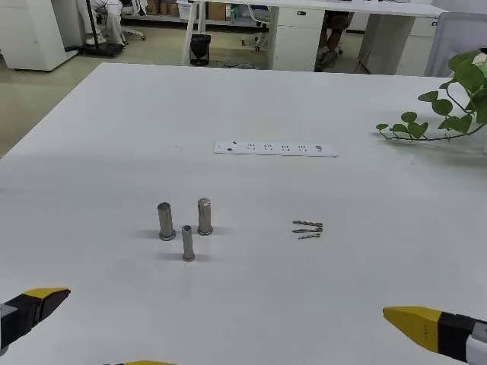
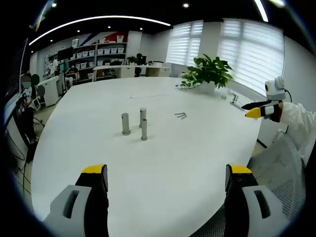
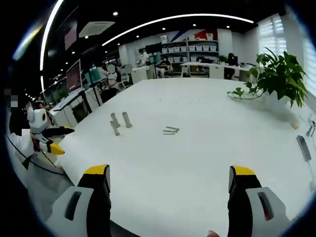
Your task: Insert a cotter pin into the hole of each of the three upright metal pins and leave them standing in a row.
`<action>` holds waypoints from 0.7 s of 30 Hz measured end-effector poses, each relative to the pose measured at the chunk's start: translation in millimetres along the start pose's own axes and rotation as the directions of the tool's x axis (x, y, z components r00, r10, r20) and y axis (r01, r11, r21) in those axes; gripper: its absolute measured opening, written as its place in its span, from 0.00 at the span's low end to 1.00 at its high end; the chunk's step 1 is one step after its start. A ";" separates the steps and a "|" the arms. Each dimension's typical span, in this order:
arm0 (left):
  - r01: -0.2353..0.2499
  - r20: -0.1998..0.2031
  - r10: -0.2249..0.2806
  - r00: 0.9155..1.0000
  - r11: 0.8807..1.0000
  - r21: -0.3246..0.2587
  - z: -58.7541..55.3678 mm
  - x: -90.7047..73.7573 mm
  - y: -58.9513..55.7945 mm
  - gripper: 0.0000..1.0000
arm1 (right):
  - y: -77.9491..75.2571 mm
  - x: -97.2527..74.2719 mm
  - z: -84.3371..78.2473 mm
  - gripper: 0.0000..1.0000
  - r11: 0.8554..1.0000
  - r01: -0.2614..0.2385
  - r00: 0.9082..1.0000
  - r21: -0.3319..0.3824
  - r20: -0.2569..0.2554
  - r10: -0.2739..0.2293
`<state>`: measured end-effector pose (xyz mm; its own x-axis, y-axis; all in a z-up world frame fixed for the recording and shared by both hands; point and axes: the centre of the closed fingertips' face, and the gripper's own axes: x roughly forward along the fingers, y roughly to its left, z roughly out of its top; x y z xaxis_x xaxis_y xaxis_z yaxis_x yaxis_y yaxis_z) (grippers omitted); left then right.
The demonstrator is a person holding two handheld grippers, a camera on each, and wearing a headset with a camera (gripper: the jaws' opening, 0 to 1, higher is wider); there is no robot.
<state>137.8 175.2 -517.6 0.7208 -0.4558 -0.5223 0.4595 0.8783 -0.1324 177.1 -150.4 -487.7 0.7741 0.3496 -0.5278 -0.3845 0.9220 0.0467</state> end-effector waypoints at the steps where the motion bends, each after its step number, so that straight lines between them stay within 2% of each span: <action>1: 0.001 0.005 -0.001 1.000 1.000 0.005 0.7 -0.1 0.1 0.98 | -0.8 -1.2 0.4 0.98 1.000 0.005 1.000 0.004 0.007 -0.005; 5: 0.015 0.028 -0.015 0.999 1.000 -0.016 3.7 -0.6 -3.0 0.96 | -1.1 -2.4 -0.9 0.98 1.000 0.007 1.000 0.015 0.007 -0.007; 13: 0.048 0.014 -0.048 0.999 0.999 -0.020 3.5 0.6 -9.8 0.99 | 0.8 -1.5 -2.1 0.98 1.000 0.005 1.000 0.012 0.001 -0.005; 21: 0.052 0.004 -0.052 0.999 0.999 -0.004 3.7 1.0 -8.9 0.99 | 1.8 0.1 -3.0 0.98 1.000 0.003 1.000 0.009 -0.009 -0.003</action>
<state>136.4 166.4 -513.9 0.6979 -0.5014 -0.5115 0.4944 0.8539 -0.1624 174.9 -149.2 -490.3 0.7709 0.3454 -0.5352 -0.3776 0.9245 0.0527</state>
